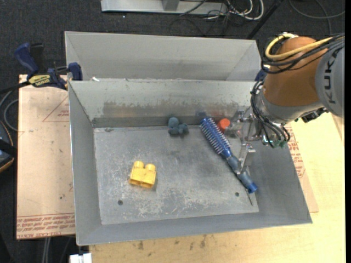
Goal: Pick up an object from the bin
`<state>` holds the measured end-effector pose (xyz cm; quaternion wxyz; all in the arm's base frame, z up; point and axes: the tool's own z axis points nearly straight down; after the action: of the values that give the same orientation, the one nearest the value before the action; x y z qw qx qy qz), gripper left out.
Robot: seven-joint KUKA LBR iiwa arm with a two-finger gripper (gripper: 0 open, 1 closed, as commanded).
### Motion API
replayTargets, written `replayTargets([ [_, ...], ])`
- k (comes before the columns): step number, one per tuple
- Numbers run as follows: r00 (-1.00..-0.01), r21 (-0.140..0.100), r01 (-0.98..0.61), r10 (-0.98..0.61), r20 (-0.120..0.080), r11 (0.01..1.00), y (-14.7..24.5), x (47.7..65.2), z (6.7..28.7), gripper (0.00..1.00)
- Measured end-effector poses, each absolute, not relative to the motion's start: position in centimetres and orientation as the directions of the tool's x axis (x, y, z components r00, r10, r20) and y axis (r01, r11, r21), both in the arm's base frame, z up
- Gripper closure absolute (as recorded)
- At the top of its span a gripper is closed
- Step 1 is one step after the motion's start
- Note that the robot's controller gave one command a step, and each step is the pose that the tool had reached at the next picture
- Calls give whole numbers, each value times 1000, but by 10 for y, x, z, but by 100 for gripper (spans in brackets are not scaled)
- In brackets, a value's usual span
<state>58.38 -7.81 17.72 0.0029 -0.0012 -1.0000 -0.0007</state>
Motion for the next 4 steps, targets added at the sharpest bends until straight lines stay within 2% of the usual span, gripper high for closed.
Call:
replayTargets([
  [1, -988, 3, 154, 154, -13, 988, -115, 596, 71, 0],
  [4, -989, 0, 151, 151, -4, 989, -114, 601, 76, 0],
])
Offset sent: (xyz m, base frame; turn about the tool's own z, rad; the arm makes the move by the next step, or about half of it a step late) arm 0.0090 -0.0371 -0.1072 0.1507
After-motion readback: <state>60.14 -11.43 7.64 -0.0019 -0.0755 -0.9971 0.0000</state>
